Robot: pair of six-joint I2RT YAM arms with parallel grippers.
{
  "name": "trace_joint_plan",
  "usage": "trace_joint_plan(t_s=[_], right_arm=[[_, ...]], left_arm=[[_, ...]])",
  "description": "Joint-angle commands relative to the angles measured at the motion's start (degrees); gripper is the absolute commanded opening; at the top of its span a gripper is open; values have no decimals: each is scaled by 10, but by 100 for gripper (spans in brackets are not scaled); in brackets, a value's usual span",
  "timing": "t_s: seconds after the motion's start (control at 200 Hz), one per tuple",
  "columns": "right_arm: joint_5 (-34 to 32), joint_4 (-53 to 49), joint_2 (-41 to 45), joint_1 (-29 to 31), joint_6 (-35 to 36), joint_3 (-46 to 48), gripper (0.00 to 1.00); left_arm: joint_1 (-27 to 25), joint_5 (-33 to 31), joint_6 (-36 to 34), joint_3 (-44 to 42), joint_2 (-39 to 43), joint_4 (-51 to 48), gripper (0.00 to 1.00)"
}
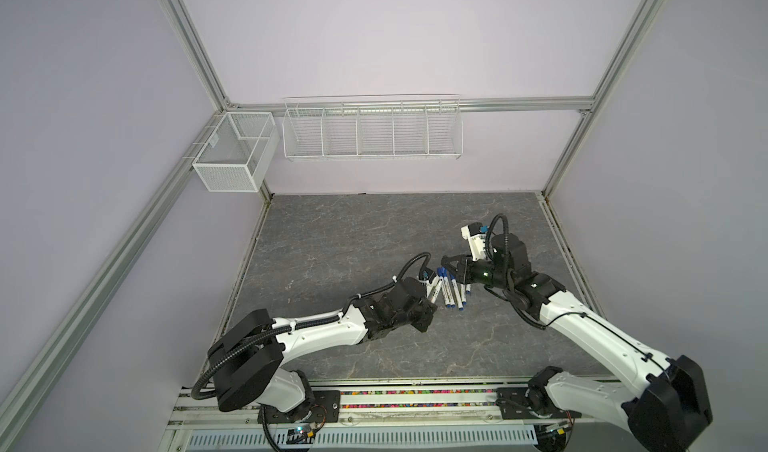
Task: Insert the pens into the pen caps
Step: 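Lower and press the blue cap onto the marker tip with the right gripper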
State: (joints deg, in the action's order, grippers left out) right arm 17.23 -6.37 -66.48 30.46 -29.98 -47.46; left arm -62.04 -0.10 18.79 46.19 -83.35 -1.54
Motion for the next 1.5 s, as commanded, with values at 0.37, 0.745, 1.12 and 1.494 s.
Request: trace_joint_plan(t_s=[0.37, 0.745, 1.12, 1.494], right_arm=[[16, -21, -4, 0, 11, 15, 6], [31, -9, -20, 12, 7, 18, 6], [68, -67, 9, 10, 28, 17, 7], [185, -149, -9, 3, 87, -14, 6]], left_arm=[[2, 1, -5, 7, 9, 10, 0], [2, -1, -5, 10, 8, 8, 0], [11, -40, 23, -7, 46, 51, 0], [34, 1, -4, -6, 67, 95, 0]])
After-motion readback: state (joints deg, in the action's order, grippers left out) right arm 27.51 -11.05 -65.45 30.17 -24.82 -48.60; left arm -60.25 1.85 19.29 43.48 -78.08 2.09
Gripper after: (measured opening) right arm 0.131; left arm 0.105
